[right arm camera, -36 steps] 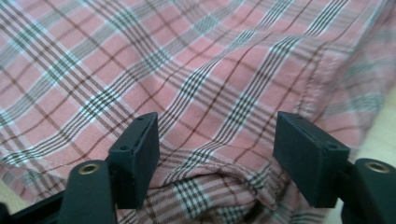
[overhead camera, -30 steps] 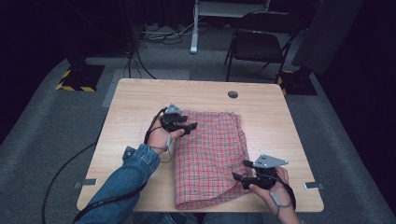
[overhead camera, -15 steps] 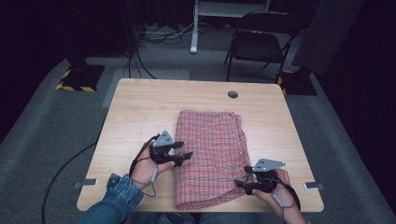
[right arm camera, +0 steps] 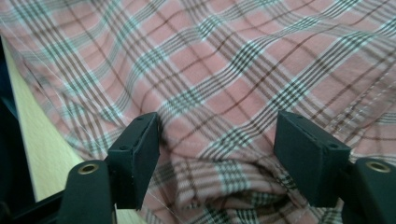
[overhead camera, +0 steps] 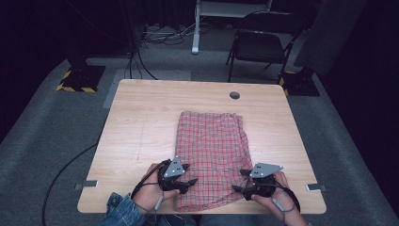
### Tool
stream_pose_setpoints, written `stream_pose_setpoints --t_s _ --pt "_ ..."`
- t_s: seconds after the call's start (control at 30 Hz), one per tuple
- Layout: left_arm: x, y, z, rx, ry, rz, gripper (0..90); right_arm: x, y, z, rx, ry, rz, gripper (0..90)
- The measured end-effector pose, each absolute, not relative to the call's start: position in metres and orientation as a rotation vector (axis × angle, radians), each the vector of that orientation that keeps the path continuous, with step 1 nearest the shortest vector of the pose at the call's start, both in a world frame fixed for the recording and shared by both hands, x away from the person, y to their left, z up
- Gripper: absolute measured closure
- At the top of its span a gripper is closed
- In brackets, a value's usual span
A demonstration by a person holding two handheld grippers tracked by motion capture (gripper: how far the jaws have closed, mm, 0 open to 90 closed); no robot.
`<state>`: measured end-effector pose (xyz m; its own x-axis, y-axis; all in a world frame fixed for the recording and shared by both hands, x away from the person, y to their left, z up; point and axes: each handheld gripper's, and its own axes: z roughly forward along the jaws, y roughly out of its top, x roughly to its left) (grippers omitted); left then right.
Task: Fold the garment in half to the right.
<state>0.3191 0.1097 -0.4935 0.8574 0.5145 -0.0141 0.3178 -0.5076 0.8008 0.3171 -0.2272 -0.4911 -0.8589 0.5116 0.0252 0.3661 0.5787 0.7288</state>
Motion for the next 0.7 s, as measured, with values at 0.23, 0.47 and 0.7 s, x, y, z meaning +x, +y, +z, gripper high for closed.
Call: stream_pose_setpoints --t_s 0.23,0.47,0.7 --pt "0.322 0.105 -0.499 2.161 0.642 0.310 39.2 0.318 -0.224 -0.496 0.754 2.597 1.109 32.0" --pt "0.343 0.104 -0.499 2.155 0.679 0.324 39.2 0.340 -0.218 -0.498 0.757 2.555 1.072 32.0" --pt "0.359 0.107 -0.500 2.140 0.699 0.342 39.3 0.361 -0.213 -0.498 0.771 2.536 1.066 31.9"
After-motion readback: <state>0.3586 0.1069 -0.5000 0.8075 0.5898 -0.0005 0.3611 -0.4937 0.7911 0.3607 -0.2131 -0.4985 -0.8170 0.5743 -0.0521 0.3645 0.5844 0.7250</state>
